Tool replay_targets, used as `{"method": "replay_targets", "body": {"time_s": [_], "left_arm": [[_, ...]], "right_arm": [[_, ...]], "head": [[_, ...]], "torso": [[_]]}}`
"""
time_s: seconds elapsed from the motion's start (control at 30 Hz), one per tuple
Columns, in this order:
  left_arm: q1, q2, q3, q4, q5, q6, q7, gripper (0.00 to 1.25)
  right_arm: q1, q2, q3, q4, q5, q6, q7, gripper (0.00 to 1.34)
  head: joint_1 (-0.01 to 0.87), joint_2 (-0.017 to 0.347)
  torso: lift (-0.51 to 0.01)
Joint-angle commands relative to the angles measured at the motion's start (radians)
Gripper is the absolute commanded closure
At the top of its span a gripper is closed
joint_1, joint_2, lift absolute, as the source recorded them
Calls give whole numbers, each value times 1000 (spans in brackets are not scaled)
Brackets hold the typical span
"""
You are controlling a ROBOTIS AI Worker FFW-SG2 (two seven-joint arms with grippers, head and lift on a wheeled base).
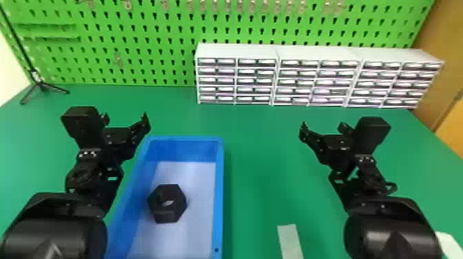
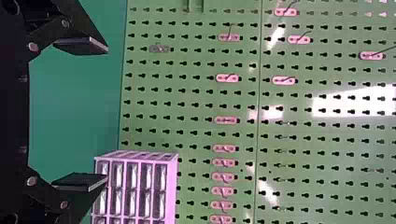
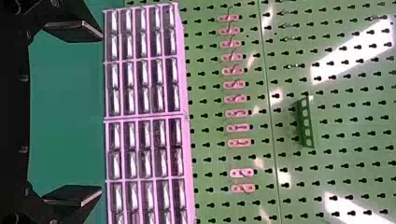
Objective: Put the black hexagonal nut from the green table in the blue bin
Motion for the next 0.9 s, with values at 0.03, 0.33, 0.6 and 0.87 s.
{"method": "replay_targets", "body": {"time_s": [0.03, 0.33, 0.6, 0.87], "left_arm": [[-1, 0, 0, 0, -10, 0, 0, 295], [2, 0, 7, 0, -11, 0, 0, 295], [5, 0, 9, -2, -11, 0, 0, 295], [-1, 0, 7, -2, -13, 0, 0, 295]], "right_arm": [[2, 1, -6, -2, 3, 0, -2, 147], [6, 1, -9, -4, 9, 5, -4, 147], [8, 1, -9, -4, 7, 15, -5, 147], [8, 1, -3, -4, 4, 26, -5, 147]], "head": [[683, 28], [683, 28], [683, 28], [683, 28]], "torso": [[-96], [-96], [-96], [-96]]}}
